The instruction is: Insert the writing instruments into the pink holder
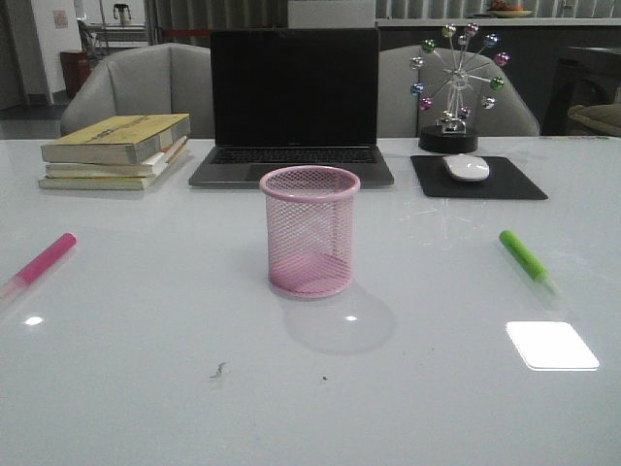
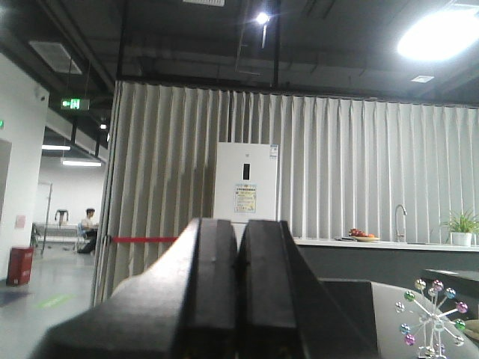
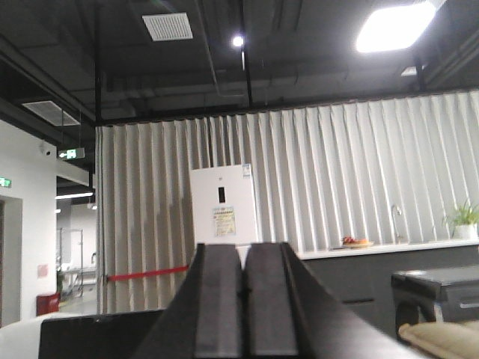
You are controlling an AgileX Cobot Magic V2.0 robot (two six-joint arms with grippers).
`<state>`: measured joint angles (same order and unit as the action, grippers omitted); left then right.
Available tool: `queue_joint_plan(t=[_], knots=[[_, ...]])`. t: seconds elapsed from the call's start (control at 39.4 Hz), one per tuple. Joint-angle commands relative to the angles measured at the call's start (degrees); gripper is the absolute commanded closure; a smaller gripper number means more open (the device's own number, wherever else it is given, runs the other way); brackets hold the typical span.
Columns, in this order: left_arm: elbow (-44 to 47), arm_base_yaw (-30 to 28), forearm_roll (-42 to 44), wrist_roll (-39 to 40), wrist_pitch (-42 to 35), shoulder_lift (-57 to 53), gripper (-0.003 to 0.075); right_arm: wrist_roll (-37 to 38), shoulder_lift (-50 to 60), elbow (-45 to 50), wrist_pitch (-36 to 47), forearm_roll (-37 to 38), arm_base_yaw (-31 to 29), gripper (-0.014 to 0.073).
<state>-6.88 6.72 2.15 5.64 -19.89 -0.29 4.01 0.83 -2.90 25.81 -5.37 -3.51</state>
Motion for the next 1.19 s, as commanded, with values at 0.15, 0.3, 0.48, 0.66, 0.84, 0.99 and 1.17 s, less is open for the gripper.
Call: queue_joint_plan(t=[0.15,0.3,0.48,0.66,0.84,0.99,1.17], knots=[[-12.81,0.18,1.14,0.10,7.49,5.03,0.0629,0.57,-1.44,-15.75,-21.49,1.73,-0.03,0.0536],[-18.87,0.18,1.14,0.10,7.76,13.33,0.0629,0.57,-6.92,-21.72,-24.03,1.73,-0.03,0.0536],[-25.34,0.18,1.14,0.10,7.88,23.59,0.0629,0.57,-14.63,-27.10,-25.02,1.73,-0.03,0.0536],[-28.79,0.18,1.14,0.10,8.00,33.26,0.0629,0.57,-21.91,-29.04,-26.64,1.73,-0.03,0.0536],[-28.77,0.18,1.14,0.10,7.98,41.46,0.0629,0.57,-28.72,-28.99,-29.06,1.73,-0.03,0.0536],[-28.77,0.18,1.14,0.10,7.32,46.37,0.0629,0.57,-33.92,-28.99,-29.24,1.84,-0.03,0.0536],[-28.77,0.18,1.14,0.10,7.42,50.82,0.0617,0.57,-38.68,-28.99,-29.30,1.84,-0.03,0.0530]])
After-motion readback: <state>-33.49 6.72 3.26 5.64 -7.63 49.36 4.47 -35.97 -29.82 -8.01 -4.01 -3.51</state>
